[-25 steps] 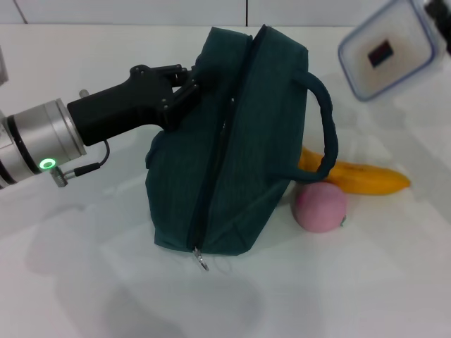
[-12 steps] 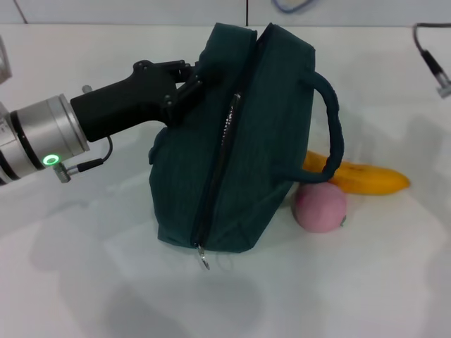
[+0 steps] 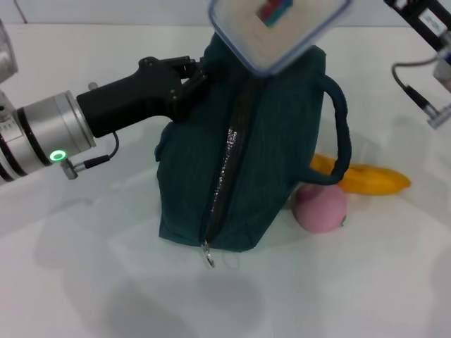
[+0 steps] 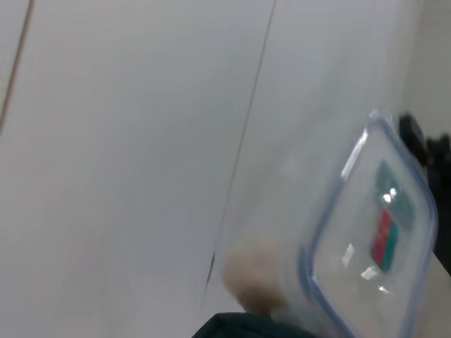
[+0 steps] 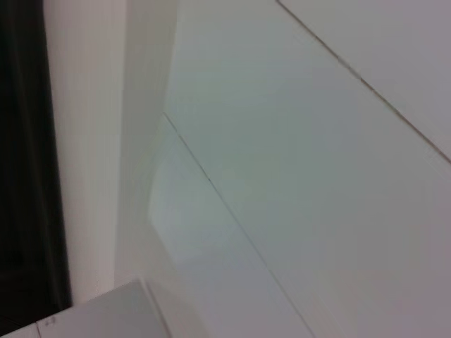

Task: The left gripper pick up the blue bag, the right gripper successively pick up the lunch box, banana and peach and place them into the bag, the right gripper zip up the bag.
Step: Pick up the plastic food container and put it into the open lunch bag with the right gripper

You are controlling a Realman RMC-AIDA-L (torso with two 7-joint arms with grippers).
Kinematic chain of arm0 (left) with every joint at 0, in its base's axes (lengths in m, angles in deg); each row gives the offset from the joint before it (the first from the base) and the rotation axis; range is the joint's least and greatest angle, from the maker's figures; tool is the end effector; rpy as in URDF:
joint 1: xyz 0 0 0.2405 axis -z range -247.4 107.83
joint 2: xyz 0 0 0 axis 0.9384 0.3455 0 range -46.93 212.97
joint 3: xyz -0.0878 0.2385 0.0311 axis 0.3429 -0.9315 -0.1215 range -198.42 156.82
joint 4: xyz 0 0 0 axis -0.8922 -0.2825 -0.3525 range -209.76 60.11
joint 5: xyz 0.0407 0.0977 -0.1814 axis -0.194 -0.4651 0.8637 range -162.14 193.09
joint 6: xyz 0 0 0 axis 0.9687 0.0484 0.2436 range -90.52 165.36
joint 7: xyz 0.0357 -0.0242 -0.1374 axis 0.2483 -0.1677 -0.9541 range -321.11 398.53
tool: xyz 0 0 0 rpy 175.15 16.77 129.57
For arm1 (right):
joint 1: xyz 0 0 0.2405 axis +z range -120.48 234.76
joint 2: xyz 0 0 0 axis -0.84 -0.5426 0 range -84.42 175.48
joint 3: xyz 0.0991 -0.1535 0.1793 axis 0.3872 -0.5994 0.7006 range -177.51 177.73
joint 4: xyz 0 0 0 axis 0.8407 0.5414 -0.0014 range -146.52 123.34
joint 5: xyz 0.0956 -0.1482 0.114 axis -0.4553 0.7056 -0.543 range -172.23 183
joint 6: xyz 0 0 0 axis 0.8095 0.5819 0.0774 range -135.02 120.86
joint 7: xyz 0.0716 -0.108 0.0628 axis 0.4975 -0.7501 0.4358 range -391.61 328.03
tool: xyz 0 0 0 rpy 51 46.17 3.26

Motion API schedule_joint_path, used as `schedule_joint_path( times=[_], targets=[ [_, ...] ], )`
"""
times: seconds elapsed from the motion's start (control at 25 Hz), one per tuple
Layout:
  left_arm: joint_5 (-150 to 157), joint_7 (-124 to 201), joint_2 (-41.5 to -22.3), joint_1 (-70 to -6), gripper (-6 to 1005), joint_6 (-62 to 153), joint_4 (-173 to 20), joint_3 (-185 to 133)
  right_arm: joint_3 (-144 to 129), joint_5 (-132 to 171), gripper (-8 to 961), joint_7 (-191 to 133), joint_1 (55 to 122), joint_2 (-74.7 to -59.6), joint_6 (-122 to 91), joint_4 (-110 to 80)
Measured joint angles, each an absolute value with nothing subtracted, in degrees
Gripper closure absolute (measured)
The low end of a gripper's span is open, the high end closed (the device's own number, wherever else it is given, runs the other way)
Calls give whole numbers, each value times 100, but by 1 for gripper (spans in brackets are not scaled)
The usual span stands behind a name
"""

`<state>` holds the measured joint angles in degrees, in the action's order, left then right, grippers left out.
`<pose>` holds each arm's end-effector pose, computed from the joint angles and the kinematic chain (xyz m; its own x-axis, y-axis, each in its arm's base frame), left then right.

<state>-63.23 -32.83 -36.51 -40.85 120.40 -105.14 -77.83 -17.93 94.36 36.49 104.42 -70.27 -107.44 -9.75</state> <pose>-0.2224 0.3435 -0.0120 0.5861 0.2080 0.7831 0.4941 -0.8577 -0.1420 0.1568 0.3666 0.0066 0.0885 -0.2162 -0.9723 -0.4567 -0.8763 0.1533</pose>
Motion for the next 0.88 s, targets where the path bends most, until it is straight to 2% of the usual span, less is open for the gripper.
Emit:
schedule_joint_path(
  times=[0.28,0.88],
  targets=[
    [-6189,-3277,-3651,-4069,889,11969,-10505,-7786,-2263,9431,740,3960,10042,-7014,-10929,-1433],
    [-6148,-3274,-3660,-3913,889,11940,-10352,-7784,-3447,9435,712,4253,9916,-7008,-10318,-1847]
  ],
)
